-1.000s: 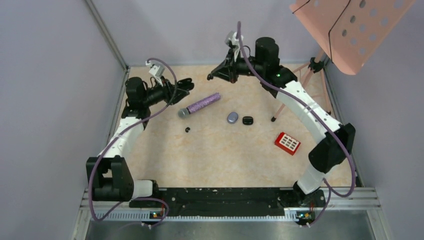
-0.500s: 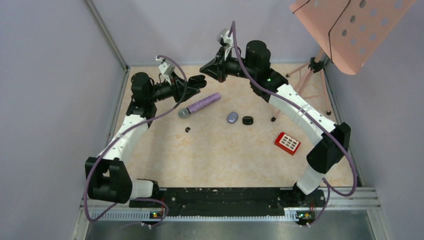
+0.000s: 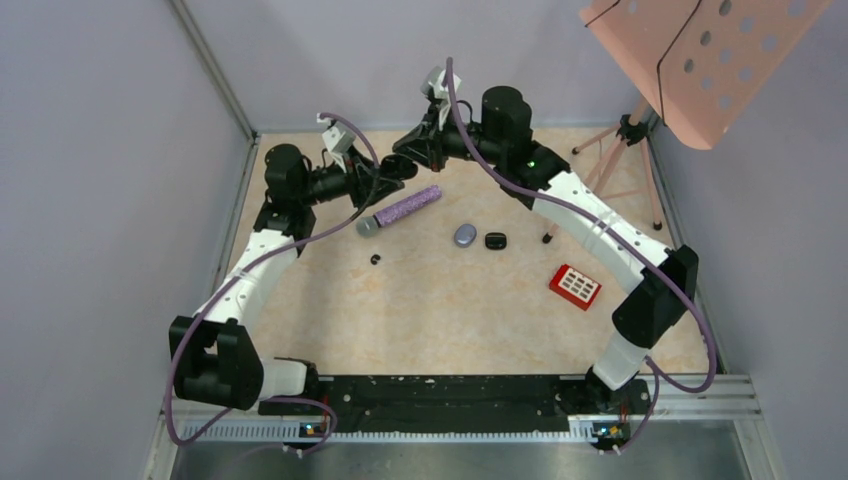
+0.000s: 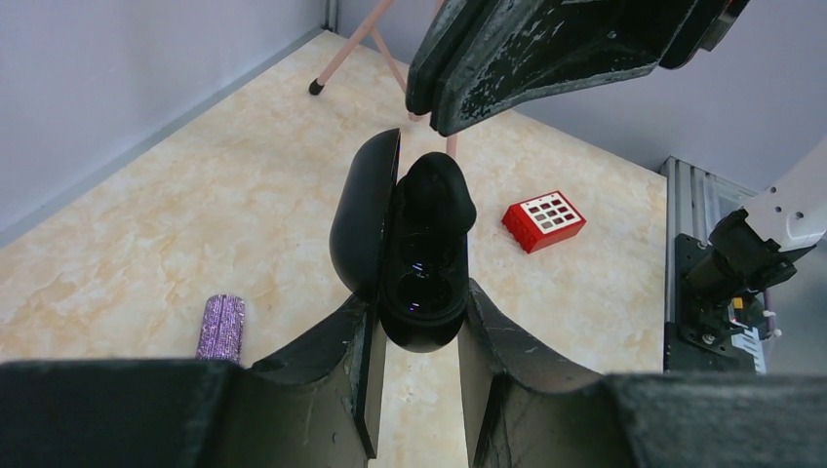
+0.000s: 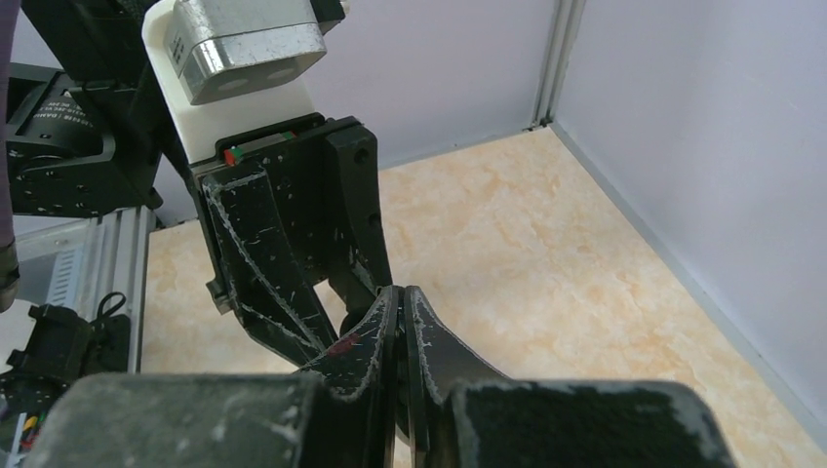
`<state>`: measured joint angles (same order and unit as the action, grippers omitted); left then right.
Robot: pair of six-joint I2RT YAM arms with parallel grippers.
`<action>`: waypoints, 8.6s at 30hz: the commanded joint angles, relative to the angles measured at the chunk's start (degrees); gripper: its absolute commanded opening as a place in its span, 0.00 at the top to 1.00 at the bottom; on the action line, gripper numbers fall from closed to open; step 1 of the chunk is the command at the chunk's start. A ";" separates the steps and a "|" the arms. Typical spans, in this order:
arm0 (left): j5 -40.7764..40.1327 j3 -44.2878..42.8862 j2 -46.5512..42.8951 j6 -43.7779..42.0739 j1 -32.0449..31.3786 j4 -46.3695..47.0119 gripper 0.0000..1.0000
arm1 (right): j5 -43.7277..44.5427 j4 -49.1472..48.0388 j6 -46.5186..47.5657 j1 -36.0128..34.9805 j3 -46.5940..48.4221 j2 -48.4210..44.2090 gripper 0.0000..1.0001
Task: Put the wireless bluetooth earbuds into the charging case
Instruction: Place the earbud in the charging case, then adjust the earbud with the charging case, then open the charging case, then adjust the earbud with the charging case.
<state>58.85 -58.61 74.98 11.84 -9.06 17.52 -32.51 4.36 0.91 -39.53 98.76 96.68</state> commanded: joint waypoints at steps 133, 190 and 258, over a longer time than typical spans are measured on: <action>5.31 -5.02 -0.55 -19.57 -1.32 -18.01 1.00 | -14.95 45.46 44.84 -0.46 26.57 11.71 1.00; 6.04 -5.74 -0.20 -20.94 -1.25 -18.50 1.00 | -12.54 33.87 31.80 1.88 24.41 8.46 0.55; 5.74 -5.25 -1.39 -20.12 -1.22 -18.50 1.00 | -22.51 34.75 27.55 3.48 21.55 11.28 0.29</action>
<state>63.44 -61.84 75.37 -7.86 -10.15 -3.07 -53.67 38.61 25.78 -34.89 120.05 109.47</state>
